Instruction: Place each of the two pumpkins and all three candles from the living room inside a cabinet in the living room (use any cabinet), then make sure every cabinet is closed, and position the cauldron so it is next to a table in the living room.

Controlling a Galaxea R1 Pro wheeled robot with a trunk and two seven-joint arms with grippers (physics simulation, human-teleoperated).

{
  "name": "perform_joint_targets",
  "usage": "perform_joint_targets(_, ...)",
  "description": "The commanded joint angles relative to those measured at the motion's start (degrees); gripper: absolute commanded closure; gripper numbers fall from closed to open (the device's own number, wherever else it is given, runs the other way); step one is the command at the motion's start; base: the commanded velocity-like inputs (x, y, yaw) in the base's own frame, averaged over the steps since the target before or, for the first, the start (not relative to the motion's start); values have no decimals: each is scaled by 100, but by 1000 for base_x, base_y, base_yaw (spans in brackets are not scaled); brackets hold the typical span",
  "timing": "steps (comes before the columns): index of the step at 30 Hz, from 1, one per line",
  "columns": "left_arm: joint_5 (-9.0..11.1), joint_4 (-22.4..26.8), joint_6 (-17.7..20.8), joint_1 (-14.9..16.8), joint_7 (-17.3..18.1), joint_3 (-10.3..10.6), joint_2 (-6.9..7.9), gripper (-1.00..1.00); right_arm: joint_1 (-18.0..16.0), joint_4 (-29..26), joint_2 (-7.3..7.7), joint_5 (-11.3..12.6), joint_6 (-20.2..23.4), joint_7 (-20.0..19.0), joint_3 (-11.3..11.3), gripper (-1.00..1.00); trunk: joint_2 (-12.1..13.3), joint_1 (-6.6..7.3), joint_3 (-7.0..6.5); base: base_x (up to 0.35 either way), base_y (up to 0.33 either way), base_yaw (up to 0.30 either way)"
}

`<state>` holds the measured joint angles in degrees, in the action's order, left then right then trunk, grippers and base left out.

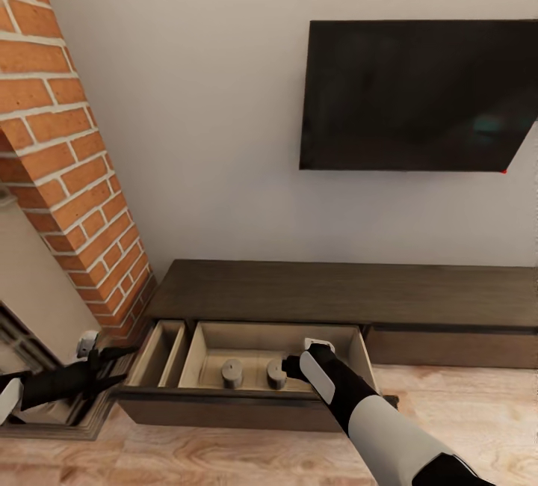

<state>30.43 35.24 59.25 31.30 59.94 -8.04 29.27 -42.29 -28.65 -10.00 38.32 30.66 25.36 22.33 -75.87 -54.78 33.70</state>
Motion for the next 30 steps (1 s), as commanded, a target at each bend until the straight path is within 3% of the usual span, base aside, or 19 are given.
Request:
perform_joint_targets(1,-2,0,-1,-1,3,1,0,-100,1,0,0,1,-3,-2,0,-100,42,23,-18,-303,117,0)
perform_joint_targets(7,-2,0,-3,3,7,3,0,-100,1,0,0,1,-7,-2,0,-100,282,154,-126,-303,117,0)
perform_joint_targets(21,-2,1,-18,2,6,4,0,-100,1,0,0,1,-13,4,6,-100,282,154,-126,-307,32,0)
perform_joint_targets(30,-2,1,-20,2,-97,2,-8,-100,1,0,0,-1,-16,4,8,-100,-79,-43,35,-260,0,0)
